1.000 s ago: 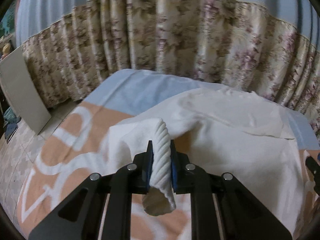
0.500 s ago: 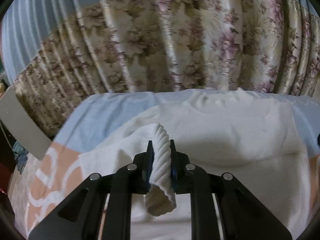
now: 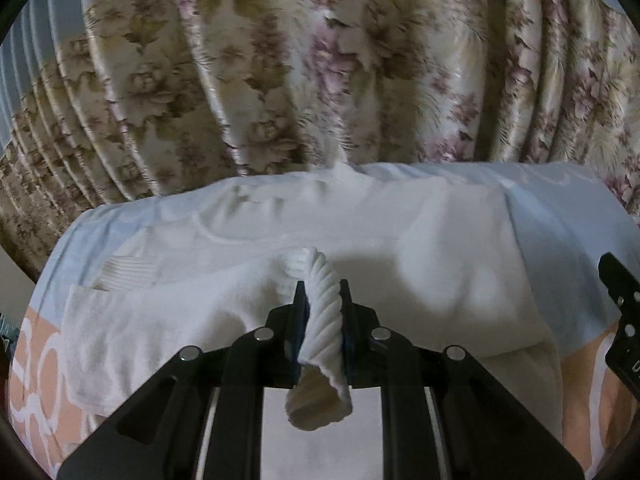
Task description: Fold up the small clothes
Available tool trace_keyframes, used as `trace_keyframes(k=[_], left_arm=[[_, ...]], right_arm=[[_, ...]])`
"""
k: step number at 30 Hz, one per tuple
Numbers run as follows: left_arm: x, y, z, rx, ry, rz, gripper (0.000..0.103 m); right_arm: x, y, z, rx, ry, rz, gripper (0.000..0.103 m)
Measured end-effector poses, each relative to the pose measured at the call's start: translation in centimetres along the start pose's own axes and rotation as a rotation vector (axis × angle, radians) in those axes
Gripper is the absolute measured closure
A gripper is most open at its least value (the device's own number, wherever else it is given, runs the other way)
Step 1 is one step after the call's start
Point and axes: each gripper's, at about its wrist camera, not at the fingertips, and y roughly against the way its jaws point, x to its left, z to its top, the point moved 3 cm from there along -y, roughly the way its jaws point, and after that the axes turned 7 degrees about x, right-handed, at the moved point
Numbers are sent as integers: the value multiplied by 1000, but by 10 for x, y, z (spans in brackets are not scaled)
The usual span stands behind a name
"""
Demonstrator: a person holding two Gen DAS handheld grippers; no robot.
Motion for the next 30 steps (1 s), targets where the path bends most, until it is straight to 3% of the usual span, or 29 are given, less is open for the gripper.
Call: trace_keyframes(k=[3,5,7,8,12,17,24,30], left_arm=[[-7,-9,0,13,-5,-27,83],[-12,-10,0,13,-11,-68,67],[-13,-2,1,-14,-20,-70,33],[-10,6,3,-32,-13,-79,30],[18,34,15,-80,32,-96,27],[74,50,17,-144,43,38,24],[170,30,-14,-97,102,201,24],[217,19,-43,-71,121,254,24]], right_arm=[[-4,-8,-1,-1,14,-8,9],[-6,-12,-1,3,10,-4,9],[-8,-15,-3,10,3,7,9],[-9,-14,-3,12,-7,17,9],[-7,-7,-1,0,-19,34,9],[11,7,10,-34,-12,91,9],[76,20,13,-45,69,225,9],[131,19,3,-8,116,309,13]])
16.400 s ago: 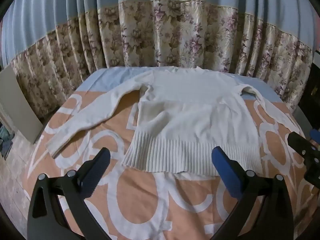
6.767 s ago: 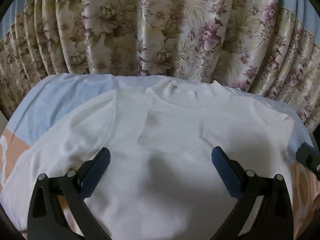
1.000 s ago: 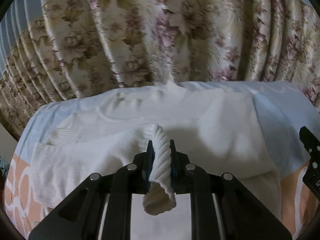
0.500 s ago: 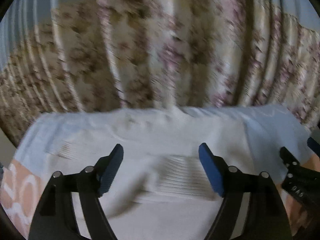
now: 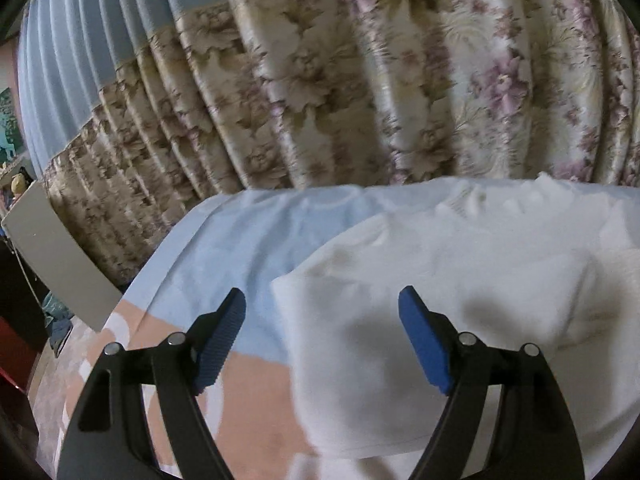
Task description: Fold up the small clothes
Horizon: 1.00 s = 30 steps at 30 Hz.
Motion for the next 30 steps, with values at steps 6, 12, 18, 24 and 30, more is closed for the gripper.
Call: trace_keyframes(k=[6,12,18,24,30], left_arm=[[11,-13,-11,32,10,0,24],[9,-16,-8,38,10,8,24],[3,-17,-6,40,-21,26,24],[-4,-26,-8,66,-49,37,23],[-13,-33,-11,71,-99,92,16]], right_arm=[[26,-30,-3,125,39,-3,63],[20,-23,-1,97,52,-41,97],[-12,-18,20,52,73,-150,97],[-47,-32,16,111,69,-187,97],[-72,-40,-4,152,26,-195,97]])
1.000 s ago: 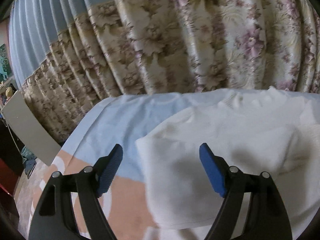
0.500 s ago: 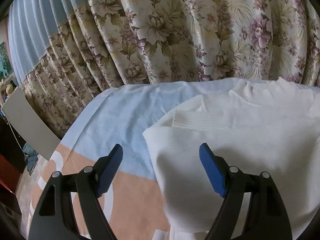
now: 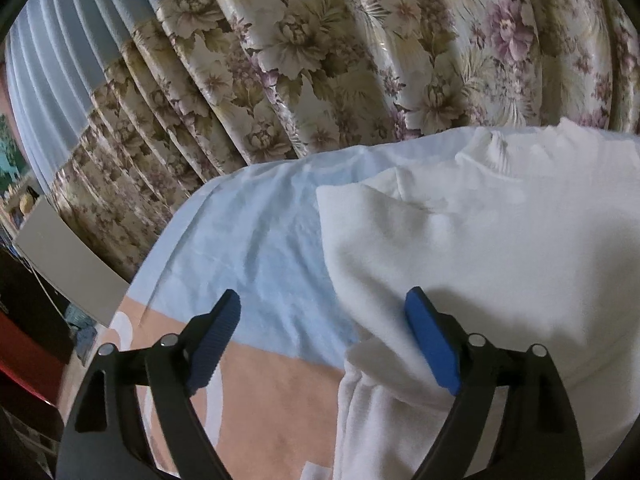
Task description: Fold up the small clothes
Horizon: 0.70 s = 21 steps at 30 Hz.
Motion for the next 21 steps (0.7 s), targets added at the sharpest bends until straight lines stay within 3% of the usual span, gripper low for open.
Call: trace_keyframes(k=[7,9,11,13,21], left_arm=[[0,-9,-2,26,8,6,14],[2,-6,-3,12,18,-16,14],[7,1,-6,-6,32,-48,15],[12,13,-8,-29,36,-65,14],[31,65,-45,-85,62,-104,15]], right_arm=[[-1,-6,-8,29,-6,10,95],[-4,-2,-8,19,-30,28,86],[-8,10,-10,-15,-52,43,64],[-9,24,-13,-53,-56,48,52],[5,91,-61,-134,-13,49,51]])
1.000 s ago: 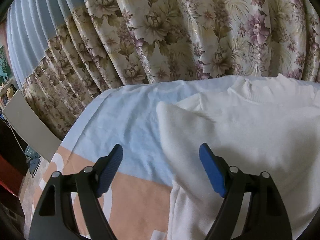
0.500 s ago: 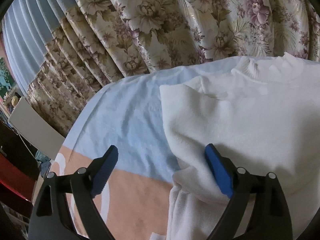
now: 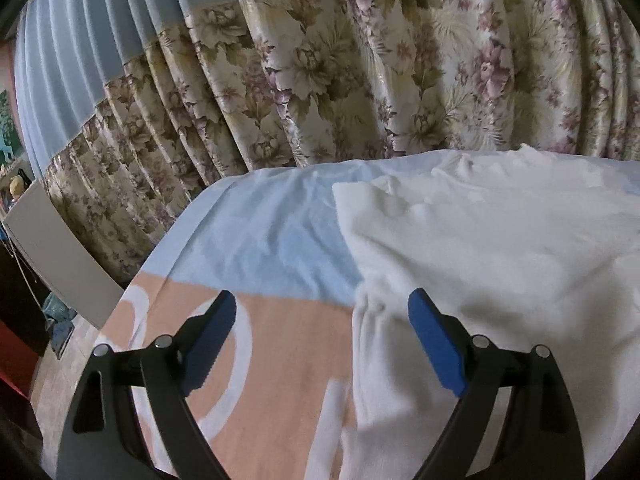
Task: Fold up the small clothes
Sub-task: 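Move the right tool toward the ribbed hem of the sweater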
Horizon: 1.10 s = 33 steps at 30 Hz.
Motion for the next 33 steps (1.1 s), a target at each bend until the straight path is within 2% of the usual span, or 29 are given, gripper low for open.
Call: trace_keyframes(k=[8,19,26,33], left_arm=[[14,43,-45,-2,15,-9,15],[21,83,-102,-2,26,-36,14],[29,94,-145,30,21,-10,14],[29,96,-174,62,34,-19,14]], right_arm=[[22,45,-46,9,5,13,49],[32,91,-85,28,-50,-52,45],[44,109,-126,61,-48,-16,42],[58,115,-178,141,-53,54,42]])
